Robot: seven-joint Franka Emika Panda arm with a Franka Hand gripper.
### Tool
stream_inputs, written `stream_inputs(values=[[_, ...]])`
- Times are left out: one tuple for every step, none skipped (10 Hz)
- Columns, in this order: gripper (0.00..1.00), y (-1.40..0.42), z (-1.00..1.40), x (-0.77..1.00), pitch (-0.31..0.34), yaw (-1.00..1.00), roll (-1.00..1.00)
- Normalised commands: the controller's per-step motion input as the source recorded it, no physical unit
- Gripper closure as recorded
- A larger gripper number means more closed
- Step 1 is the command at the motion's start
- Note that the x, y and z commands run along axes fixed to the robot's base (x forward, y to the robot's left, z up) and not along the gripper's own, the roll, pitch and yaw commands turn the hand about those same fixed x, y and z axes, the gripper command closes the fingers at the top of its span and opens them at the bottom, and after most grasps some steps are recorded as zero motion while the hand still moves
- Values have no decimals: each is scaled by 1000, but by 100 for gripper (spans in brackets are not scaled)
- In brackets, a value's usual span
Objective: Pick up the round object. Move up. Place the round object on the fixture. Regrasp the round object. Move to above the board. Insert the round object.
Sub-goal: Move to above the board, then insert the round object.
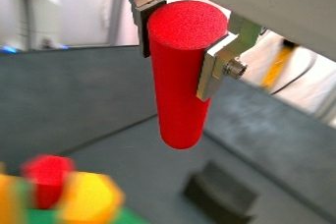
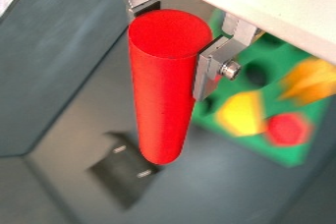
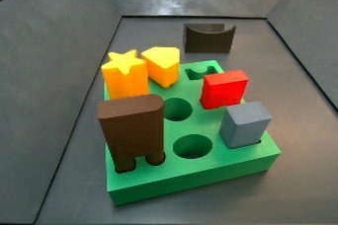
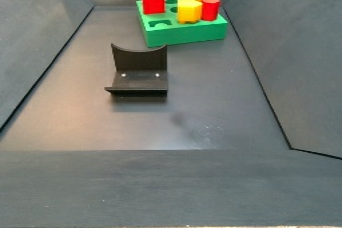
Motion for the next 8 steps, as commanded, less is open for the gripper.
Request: stream_inputs(values=[[100,-464,306,-687,-54,25,-1000],[100,-301,202,-503,-61,22,-1000],[100,-121,83,-251,-60,14,-1000],[100,-54,51,-140,-63,5,-1000],[100,-5,19,-97,-67,3,-793],[100,9,9,-84,-69,2,-634],[100,11,11,-69,-63,-2,-318],[100,-214,-714,703,90,-220,0]])
